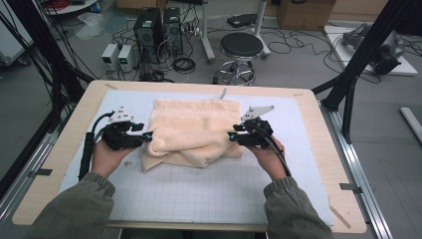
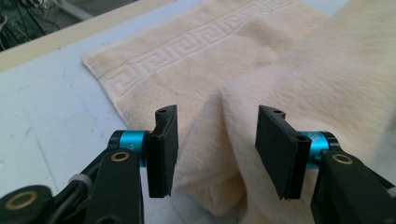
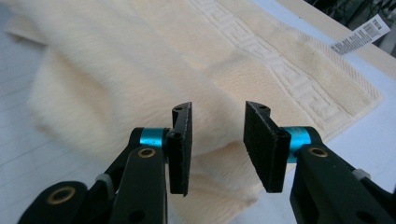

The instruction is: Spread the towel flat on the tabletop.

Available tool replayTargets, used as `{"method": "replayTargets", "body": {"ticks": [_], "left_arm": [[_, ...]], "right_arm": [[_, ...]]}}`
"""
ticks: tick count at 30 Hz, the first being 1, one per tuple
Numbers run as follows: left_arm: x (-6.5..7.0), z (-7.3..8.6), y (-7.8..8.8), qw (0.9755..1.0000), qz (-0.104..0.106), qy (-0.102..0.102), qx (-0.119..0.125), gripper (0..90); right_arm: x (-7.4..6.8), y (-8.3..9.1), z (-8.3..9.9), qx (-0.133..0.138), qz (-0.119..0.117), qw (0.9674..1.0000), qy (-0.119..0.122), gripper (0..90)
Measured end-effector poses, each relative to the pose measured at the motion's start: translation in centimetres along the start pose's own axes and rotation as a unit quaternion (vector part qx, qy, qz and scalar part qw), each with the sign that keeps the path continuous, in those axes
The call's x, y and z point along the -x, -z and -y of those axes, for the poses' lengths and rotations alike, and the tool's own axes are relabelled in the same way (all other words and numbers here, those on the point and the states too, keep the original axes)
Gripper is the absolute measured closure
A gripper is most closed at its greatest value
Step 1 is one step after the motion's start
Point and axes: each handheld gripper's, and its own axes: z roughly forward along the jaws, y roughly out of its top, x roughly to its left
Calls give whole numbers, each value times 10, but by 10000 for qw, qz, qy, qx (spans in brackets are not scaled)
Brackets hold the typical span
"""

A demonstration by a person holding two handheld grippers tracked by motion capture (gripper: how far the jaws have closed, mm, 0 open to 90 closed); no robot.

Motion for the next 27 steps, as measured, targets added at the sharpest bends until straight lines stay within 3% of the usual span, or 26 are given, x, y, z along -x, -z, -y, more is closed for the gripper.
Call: {"method": "replayTargets", "body": {"ticks": [4,5,6,8,9,10,13,15,17,18,20,23,27], "left_arm": [[12,13,18,9997,115,-167,143,487],[18,20,19,9995,236,-197,113,496],[18,20,19,9995,236,-197,113,507],[22,26,13,9988,454,-191,16,522],[24,28,8,9984,531,-176,-65,523],[26,29,3,9979,617,-167,-135,523],[31,29,-16,9972,712,-146,-202,515],[34,27,-29,9968,745,-125,-242,537],[36,26,-41,9971,712,-142,-220,675],[36,25,-45,9974,679,-130,-185,675],[35,23,-49,9982,587,-67,-133,789],[34,21,-41,9988,473,-69,-94,828],[36,15,-22,9990,362,-261,-31,837]], "right_arm": [[-15,9,9,27,-155,9999,30,617],[-24,10,10,-63,-343,9993,136,613],[-30,10,12,60,-322,9991,273,615],[-35,7,13,125,-336,9987,362,611],[-41,-3,14,-69,-521,9980,339,556],[-41,-3,14,-69,-521,9980,339,556],[-46,-25,16,-248,-635,9974,230,467],[-48,-45,15,-177,-618,9978,129,459],[-48,-57,12,-108,-560,9983,86,527],[-48,-57,12,-108,-560,9983,86,527],[-46,-65,11,-101,-473,9988,101,654],[-38,-63,13,-50,-609,9981,-40,769],[-36,-42,9,-12,-595,9981,146,796]]}}
